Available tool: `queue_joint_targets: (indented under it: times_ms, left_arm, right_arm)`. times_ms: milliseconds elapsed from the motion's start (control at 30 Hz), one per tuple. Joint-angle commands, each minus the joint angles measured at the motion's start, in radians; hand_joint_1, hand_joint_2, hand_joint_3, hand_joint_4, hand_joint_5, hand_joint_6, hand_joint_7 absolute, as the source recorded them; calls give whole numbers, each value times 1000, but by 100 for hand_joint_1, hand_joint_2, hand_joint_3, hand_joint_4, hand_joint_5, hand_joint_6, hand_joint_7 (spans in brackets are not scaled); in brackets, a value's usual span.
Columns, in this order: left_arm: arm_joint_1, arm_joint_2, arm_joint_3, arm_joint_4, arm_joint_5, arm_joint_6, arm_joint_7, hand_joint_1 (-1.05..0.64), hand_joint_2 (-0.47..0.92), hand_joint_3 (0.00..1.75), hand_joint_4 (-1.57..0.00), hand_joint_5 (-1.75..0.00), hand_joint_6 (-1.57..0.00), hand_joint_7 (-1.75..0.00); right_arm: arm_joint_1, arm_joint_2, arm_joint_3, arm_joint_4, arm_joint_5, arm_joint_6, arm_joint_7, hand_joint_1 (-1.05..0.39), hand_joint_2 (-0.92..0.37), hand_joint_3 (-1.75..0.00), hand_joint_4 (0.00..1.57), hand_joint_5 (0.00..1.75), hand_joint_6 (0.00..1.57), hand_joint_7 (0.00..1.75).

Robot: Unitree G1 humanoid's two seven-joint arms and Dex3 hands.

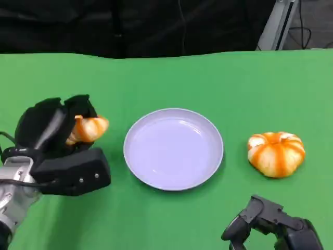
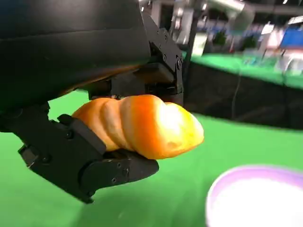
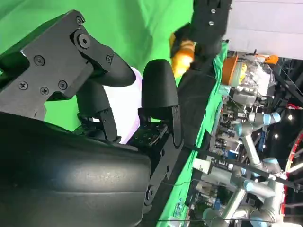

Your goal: Grasp the bread from the table and place it into the plate.

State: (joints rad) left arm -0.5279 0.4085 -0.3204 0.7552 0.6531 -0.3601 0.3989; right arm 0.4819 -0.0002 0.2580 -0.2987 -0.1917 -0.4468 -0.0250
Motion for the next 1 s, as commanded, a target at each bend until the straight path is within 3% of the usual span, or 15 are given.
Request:
queue_joint_targets:
  times_ms: [33,67,200,367,800,900,967,1000]
  left_arm:
    - [11,-2,15,-92,-1,-33,48,-14,37,127,-89,-175,-71,-174]
    - [12,-12,16,-122,-7,-30,37,-19,38,129,-88,-175,-69,-174]
    - [21,-56,13,-213,-30,-25,-6,-16,31,139,-89,-175,-76,-164]
    - [14,-116,-12,-251,-17,-6,-43,-16,30,143,-90,-175,-73,-170]
    - [-163,-291,-127,17,31,10,-55,-19,36,131,-92,-175,-72,-170]
    - [-204,-324,-141,91,26,38,-78,-19,38,124,-89,-175,-79,-142]
    - [-218,-337,-141,125,12,50,-98,-19,49,97,-77,-175,-84,-101]
    - [-225,-334,-146,135,10,53,-126,-20,52,89,-74,-175,-85,-91]
  right_arm:
    - [0,-1,-6,-7,-3,5,-10,-10,-34,-130,72,160,79,128]
    - [1,-2,-7,-10,-3,8,-9,-9,-34,-130,72,160,79,128]
    - [11,-7,-7,-17,3,6,-6,-9,-34,-131,71,160,79,128]
    - [27,-8,-2,-36,-1,15,-5,-9,-35,-129,71,161,79,128]
    - [33,-10,-4,-37,1,1,-9,-11,-36,-126,71,159,79,128]
    - [37,-6,2,-42,-4,5,-12,-10,-36,-128,71,159,79,129]
    - [41,-2,7,-43,-9,5,-16,-9,-36,-128,70,159,78,129]
    - [43,-1,8,-44,-16,2,-19,-9,-36,-128,70,159,78,129]
